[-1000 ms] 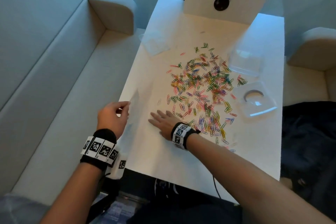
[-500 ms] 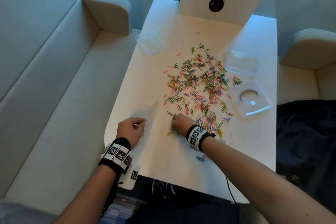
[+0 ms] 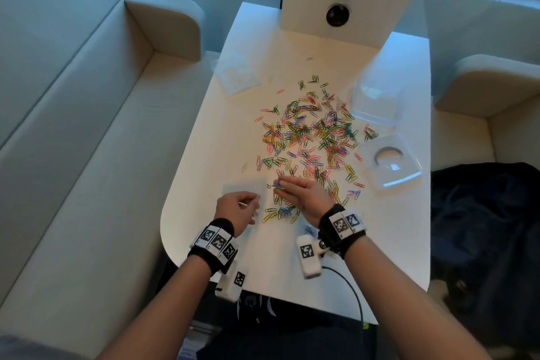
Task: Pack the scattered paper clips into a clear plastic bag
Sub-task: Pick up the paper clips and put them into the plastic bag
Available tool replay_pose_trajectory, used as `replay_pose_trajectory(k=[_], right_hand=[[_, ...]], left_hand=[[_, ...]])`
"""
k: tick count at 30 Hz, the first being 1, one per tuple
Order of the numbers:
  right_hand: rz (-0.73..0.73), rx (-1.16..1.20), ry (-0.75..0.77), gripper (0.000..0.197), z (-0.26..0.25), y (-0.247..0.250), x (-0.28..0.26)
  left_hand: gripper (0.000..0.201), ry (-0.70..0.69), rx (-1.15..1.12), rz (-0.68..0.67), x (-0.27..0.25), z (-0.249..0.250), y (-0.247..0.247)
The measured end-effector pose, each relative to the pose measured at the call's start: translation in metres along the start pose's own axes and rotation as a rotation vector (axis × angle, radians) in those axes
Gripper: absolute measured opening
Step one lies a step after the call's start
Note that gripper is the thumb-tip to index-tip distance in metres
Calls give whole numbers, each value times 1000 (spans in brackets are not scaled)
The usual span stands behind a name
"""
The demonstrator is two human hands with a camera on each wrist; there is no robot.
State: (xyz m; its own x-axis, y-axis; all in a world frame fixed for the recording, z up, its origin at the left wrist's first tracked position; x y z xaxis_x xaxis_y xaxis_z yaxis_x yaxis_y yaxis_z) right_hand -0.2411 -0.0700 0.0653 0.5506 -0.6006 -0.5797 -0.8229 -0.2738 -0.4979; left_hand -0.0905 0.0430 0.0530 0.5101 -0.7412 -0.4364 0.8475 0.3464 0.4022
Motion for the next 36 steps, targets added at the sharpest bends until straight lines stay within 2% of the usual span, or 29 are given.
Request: replay_pose_trajectory(k=[6, 9, 13, 16, 19, 21, 23, 26, 28, 29, 31, 33, 34, 36], right_hand=[[124, -42, -12, 16, 32, -3, 0], [156, -180, -32, 14, 38, 1, 0], [206, -408, -108, 22, 34, 5, 5], [182, -548, -118, 26, 28, 5, 7], [137, -652, -97, 17, 23, 5, 3], [177, -709, -80, 8, 20, 5, 0], [205, -885, 18, 18, 15, 6, 0], [29, -1238, 86, 32, 16, 3, 0], [-67, -1224, 52, 40, 21, 8, 0], [-65, -1160, 69, 42, 20, 12, 0], [59, -972, 141, 39, 10, 30, -6], [276, -885, 188, 31, -2, 61, -14], [377, -939, 169, 29, -6, 81, -21], [501, -1218, -35, 39, -5, 119, -40]], left_hand=[[16, -45, -4, 16, -2, 9, -13], [14, -83, 40, -4, -2, 13, -17], [16, -194, 130, -75, -4, 18, -27], [18, -230, 165, -91, -4, 18, -32], [18, -219, 162, -103, -4, 17, -32], [16, -221, 160, -102, -6, 17, -30], [16, -222, 160, -99, -6, 17, -28], [16, -155, 119, -99, -1, 11, -25], [16, -100, 79, -91, 4, 6, -22], [16, -82, 61, -85, 6, 5, -21], [17, -57, 27, -70, 11, 3, -18], [18, -45, 7, -52, 16, 5, -13], [18, -40, -8, -47, 18, 5, -11], [18, -36, -48, -41, 22, 6, -8]])
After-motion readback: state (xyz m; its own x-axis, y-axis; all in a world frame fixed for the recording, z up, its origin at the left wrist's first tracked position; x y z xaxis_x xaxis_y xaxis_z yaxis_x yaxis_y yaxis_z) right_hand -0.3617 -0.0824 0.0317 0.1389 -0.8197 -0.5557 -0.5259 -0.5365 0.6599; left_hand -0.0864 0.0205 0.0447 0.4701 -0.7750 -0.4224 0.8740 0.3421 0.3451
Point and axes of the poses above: each hand's wrist, its own x-axis towards the middle knuckle, its own y-axis out of the back of the hand, z = x × y, the point moved 3 cm from there along x, towards the middle knuckle, and after that the axes turned 1 degree about x, right-handed, at the moved point
